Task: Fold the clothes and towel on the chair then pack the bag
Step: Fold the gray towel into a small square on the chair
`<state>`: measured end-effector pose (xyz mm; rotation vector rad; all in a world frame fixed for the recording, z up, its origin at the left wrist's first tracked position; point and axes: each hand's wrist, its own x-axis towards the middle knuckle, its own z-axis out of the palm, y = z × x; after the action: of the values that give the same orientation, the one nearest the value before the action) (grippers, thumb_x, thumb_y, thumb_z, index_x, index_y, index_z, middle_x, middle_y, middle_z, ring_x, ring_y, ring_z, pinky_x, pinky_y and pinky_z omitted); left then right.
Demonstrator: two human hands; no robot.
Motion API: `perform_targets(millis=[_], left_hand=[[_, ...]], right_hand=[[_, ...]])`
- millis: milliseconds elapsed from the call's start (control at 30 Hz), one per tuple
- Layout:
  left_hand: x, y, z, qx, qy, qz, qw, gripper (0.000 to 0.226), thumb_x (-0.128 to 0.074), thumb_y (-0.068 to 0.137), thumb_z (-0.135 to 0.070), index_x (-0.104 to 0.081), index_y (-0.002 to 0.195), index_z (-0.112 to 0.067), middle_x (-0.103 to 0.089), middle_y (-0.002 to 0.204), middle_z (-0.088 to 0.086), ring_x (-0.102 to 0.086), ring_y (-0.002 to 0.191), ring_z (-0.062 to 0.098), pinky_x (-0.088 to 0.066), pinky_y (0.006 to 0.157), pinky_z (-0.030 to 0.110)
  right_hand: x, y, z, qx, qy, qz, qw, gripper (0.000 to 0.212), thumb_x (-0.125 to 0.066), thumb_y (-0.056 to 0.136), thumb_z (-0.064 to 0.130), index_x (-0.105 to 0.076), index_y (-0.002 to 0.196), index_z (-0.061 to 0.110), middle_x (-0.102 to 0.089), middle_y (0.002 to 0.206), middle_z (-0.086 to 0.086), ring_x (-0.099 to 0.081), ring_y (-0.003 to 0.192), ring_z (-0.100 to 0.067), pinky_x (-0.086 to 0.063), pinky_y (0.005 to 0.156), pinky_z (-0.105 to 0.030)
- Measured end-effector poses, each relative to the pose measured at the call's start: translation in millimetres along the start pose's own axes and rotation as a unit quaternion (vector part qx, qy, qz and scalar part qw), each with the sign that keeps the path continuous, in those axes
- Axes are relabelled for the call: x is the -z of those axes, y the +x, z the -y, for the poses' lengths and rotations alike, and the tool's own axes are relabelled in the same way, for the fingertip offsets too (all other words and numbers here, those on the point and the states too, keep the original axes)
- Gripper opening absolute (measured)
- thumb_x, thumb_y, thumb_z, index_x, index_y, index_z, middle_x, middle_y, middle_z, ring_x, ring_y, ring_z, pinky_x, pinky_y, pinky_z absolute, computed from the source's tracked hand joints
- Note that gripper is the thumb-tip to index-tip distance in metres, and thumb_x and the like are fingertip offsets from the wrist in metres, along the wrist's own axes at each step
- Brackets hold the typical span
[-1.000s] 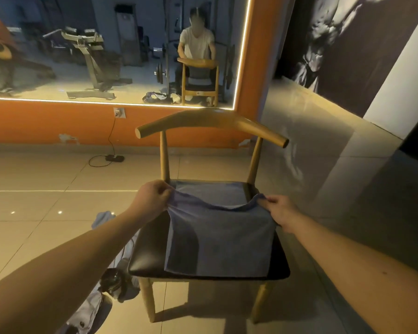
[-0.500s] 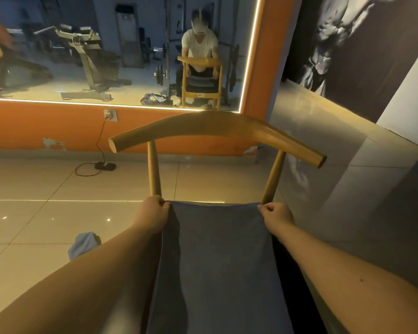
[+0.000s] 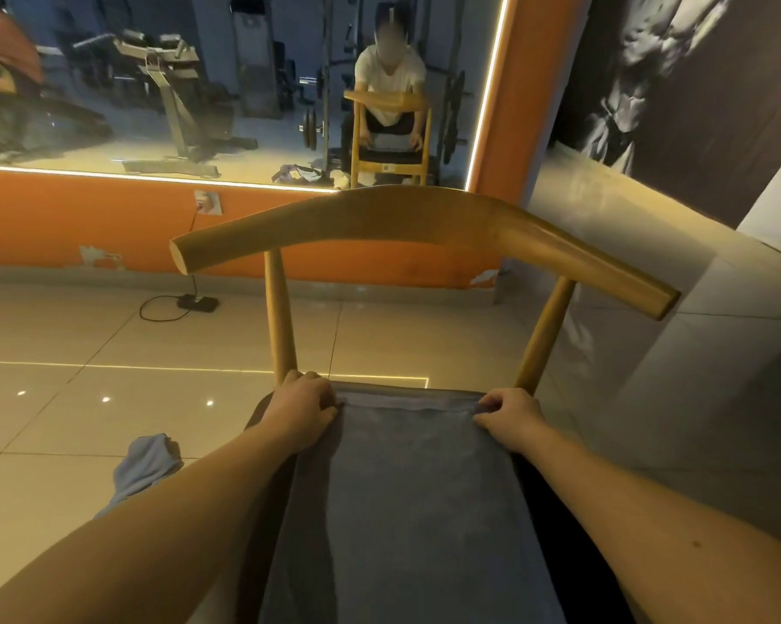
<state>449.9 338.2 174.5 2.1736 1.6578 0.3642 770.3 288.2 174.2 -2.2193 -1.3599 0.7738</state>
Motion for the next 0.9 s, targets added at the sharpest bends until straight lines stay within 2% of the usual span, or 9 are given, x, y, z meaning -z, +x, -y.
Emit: perform_targets(millis=[100, 233, 333, 400, 500, 633, 733, 800, 900], left_hand=[[3, 2, -5, 0.018, -0.030, -0.003, 0.999, 0.004, -0.069, 0.095, -0.025, -0.067, 0.098, -0.028, -0.061, 0.107, -0.007, -0.058, 0.106, 0.014, -0.051, 0.105, 0.043], [20, -5, -12, 0.051, -0.117, 0.003, 0.992, 0.008, -0.070, 0.094, -0.016, -0.067, 0.098, -0.022, -0.065, 0.105, -0.003, -0.063, 0.104, 0.016, -0.052, 0.099, 0.035], [42, -14, -17, 0.058, -0.130, 0.005, 0.990, 0.010, -0.072, 0.092, -0.012, -0.068, 0.097, -0.019, -0.068, 0.102, -0.001, -0.063, 0.103, 0.017, -0.050, 0.091, 0.030], [63, -23, -21, 0.048, -0.119, 0.007, 0.992, 0.010, -0.075, 0.090, -0.013, -0.069, 0.094, -0.020, -0.068, 0.102, 0.000, -0.064, 0.102, 0.018, -0.051, 0.089, 0.030], [102, -43, -34, 0.021, -0.089, 0.012, 0.996, 0.011, -0.074, 0.089, -0.013, -0.070, 0.096, -0.019, -0.068, 0.101, -0.001, -0.064, 0.100, 0.017, -0.053, 0.089, 0.030], [156, -82, -56, -0.008, -0.092, -0.005, 0.996, 0.014, -0.072, 0.090, -0.009, -0.071, 0.103, -0.013, -0.068, 0.102, 0.003, -0.065, 0.100, 0.019, -0.055, 0.091, 0.036], [193, -118, -74, -0.037, -0.099, -0.025, 0.994, 0.011, -0.074, 0.088, -0.008, -0.072, 0.098, -0.012, -0.070, 0.098, 0.003, -0.067, 0.096, 0.018, -0.058, 0.090, 0.038], [216, -143, -87, -0.052, -0.105, -0.030, 0.993, 0.012, -0.073, 0.089, -0.005, -0.070, 0.097, -0.014, -0.070, 0.099, 0.002, -0.067, 0.096, 0.017, -0.059, 0.090, 0.038], [249, -183, -105, -0.062, -0.110, -0.030, 0.992, 0.023, -0.071, 0.091, -0.001, -0.068, 0.108, -0.016, -0.067, 0.107, 0.001, -0.067, 0.102, 0.018, -0.059, 0.090, 0.032]], right_hand=[[4, -1, 8, 0.009, 0.026, 0.027, 0.999, 0.008, -0.076, 0.085, 0.022, -0.070, 0.088, 0.026, -0.068, 0.097, -0.001, -0.063, 0.094, -0.018, -0.050, 0.076, -0.029], [18, -12, 19, 0.012, 0.097, -0.016, 0.995, 0.006, -0.074, 0.083, 0.017, -0.073, 0.088, 0.017, -0.070, 0.091, -0.004, -0.065, 0.091, -0.021, -0.047, 0.070, -0.027], [39, -28, 27, 0.025, 0.117, -0.047, 0.992, 0.003, -0.074, 0.082, 0.017, -0.074, 0.085, 0.017, -0.072, 0.087, -0.002, -0.067, 0.088, -0.019, -0.047, 0.066, -0.026], [57, -43, 34, 0.038, 0.111, -0.050, 0.992, 0.001, -0.074, 0.082, 0.017, -0.074, 0.082, 0.018, -0.072, 0.085, 0.000, -0.066, 0.085, -0.016, -0.048, 0.066, -0.026], [86, -67, 44, 0.055, 0.108, -0.064, 0.991, 0.004, -0.074, 0.084, 0.020, -0.074, 0.081, 0.017, -0.073, 0.083, 0.000, -0.067, 0.084, -0.016, -0.053, 0.075, -0.032], [123, -112, 60, 0.081, 0.100, -0.081, 0.988, 0.008, -0.072, 0.089, 0.019, -0.074, 0.080, 0.019, -0.073, 0.083, -0.001, -0.067, 0.084, -0.017, -0.048, 0.067, -0.028], [150, -152, 72, 0.102, 0.071, -0.087, 0.988, 0.008, -0.073, 0.089, 0.017, -0.075, 0.081, 0.019, -0.074, 0.083, -0.002, -0.068, 0.083, -0.019, -0.051, 0.070, -0.031], [167, -181, 80, 0.117, 0.074, -0.098, 0.985, 0.010, -0.073, 0.088, 0.014, -0.074, 0.081, 0.020, -0.072, 0.083, -0.001, -0.067, 0.084, -0.019, -0.050, 0.069, -0.028], [193, -228, 93, 0.153, 0.076, -0.125, 0.977, 0.013, -0.073, 0.087, 0.006, -0.073, 0.082, 0.018, -0.068, 0.081, -0.001, -0.063, 0.082, -0.019, -0.042, 0.062, -0.021]])
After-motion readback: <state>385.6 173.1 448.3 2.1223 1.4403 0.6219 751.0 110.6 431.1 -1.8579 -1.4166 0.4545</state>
